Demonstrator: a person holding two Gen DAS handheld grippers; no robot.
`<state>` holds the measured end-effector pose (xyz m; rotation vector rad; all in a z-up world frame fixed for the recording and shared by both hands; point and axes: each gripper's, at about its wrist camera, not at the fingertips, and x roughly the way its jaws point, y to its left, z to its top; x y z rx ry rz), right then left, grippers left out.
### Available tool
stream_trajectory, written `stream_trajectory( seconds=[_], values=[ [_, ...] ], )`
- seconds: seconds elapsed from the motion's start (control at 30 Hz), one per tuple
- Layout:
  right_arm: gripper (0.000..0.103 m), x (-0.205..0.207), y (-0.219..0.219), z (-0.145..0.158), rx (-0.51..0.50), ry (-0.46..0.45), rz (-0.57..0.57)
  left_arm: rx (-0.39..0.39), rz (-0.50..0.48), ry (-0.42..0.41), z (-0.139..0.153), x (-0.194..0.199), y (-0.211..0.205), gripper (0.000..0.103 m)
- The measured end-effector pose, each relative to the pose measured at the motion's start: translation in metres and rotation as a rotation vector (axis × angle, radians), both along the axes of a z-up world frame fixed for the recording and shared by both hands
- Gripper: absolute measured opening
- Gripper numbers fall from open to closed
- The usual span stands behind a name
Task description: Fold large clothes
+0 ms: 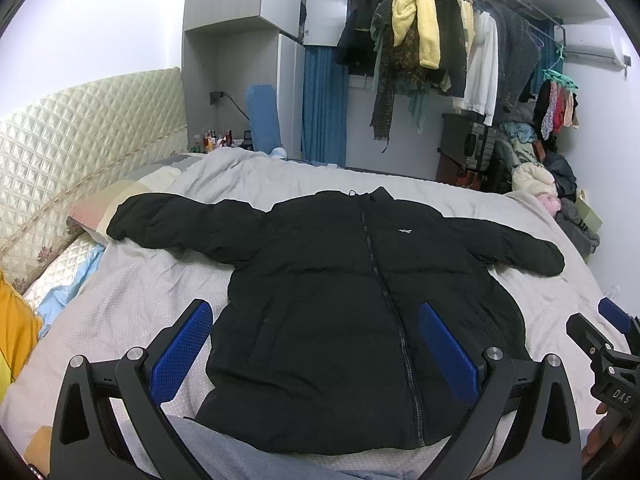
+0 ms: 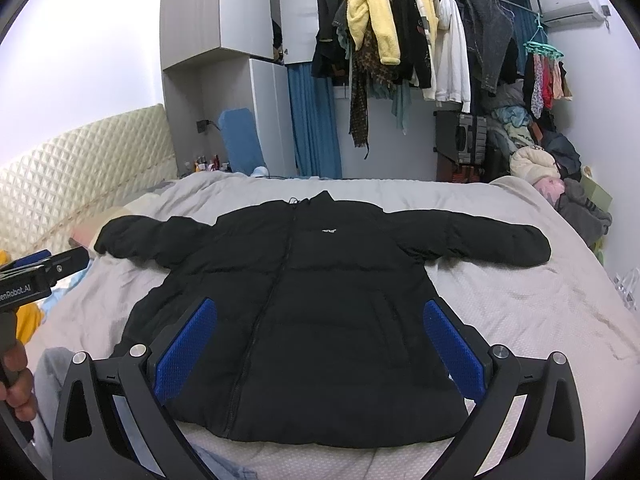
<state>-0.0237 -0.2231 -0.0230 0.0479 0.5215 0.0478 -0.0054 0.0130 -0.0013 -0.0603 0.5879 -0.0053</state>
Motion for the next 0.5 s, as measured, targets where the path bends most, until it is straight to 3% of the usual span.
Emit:
stream_trajectory(
  seconds=[0.5],
  values=[
    [0.103, -0.0014, -0.0083, -0.0014, -0.008, 0.006, -0.006, -0.003, 0.011, 0.003, -0.0047, -0.0043, 0.0035, 0.103]
  ],
)
